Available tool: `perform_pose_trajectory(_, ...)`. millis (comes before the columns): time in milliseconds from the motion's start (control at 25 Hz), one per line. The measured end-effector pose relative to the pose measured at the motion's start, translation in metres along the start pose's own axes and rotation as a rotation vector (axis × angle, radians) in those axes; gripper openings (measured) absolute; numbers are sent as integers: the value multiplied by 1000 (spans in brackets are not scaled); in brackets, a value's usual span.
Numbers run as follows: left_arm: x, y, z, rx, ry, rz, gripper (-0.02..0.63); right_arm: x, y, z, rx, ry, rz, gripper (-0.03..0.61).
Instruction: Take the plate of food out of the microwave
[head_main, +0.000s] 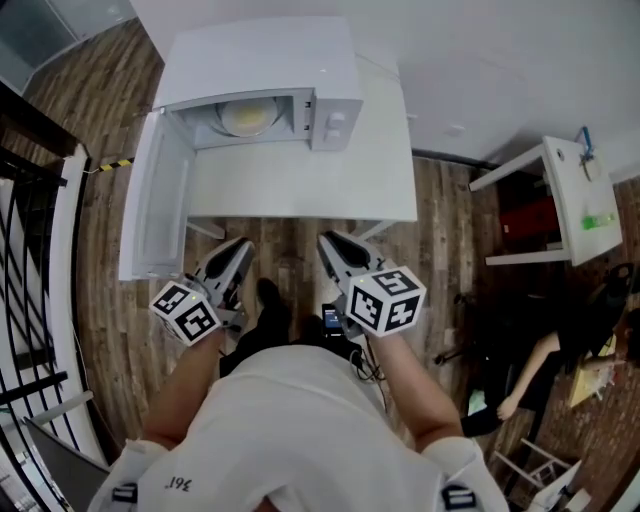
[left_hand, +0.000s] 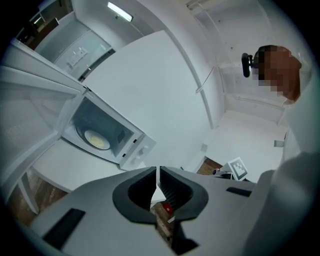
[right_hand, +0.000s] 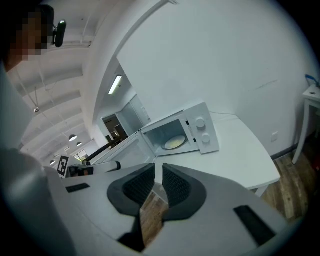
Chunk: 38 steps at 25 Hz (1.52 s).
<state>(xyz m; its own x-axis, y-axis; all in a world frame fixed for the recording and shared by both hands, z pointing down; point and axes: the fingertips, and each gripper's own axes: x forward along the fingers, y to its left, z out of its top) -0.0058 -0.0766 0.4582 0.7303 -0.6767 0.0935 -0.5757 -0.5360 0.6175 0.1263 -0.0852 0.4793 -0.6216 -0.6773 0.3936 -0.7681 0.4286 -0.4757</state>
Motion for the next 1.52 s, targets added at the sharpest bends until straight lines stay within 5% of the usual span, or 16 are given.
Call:
perform_pose_trajectory(680, 40, 95, 42, 25, 88, 5, 9, 105, -12, 23, 26, 61, -139, 48)
perform_pose_trajectory(1520, 90, 156, 61, 15, 55, 160, 9, 207, -58, 48, -64, 138, -93, 48)
